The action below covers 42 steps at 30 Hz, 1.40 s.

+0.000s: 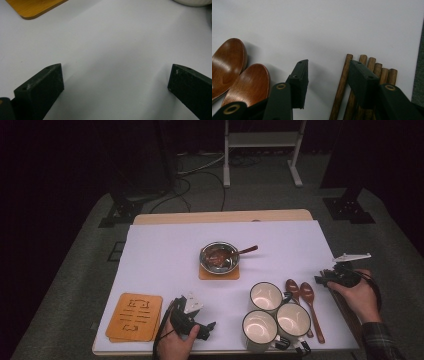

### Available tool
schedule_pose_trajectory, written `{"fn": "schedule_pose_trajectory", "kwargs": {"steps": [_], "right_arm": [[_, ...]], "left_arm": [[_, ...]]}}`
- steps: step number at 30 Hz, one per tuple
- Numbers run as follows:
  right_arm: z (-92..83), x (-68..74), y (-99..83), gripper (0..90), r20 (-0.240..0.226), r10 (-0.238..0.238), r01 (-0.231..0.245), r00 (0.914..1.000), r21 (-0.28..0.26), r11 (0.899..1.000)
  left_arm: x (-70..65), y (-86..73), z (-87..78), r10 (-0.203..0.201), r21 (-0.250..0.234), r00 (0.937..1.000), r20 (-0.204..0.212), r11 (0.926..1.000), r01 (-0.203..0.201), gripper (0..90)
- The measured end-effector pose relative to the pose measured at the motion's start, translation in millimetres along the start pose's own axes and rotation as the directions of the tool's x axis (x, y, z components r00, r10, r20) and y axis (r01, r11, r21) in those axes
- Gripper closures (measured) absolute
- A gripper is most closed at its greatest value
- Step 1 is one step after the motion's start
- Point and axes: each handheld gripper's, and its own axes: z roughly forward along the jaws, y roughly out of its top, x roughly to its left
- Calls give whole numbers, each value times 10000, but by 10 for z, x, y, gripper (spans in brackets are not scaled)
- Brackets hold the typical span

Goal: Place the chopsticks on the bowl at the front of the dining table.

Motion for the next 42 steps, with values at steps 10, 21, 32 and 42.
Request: {"fn": "schedule_pose_trajectory", "kwargs": {"steps": [10, 21, 32, 42], "right_arm": [[30, 23, 2, 500, -53, -78, 79, 10000, 82, 9999], [42, 38, 6, 511, 25, -172, 172, 9998, 97, 9998], [52, 64, 18, 561, 46, -257, 256, 9997, 97, 9996], [51, 26, 27, 752, 298, -153, 152, 9994, 38, 9999]], "left_arm": [[0, 0, 0, -6, 1, 10000, 0, 10000, 6, 0], [1, 0, 0, -6, 6, 10000, 7, 10000, 6, 0], [0, 0, 0, -7, 4, 10000, 6, 10000, 7, 0], [0, 0, 0, -2, 4, 10000, 2, 10000, 2, 0]]}}
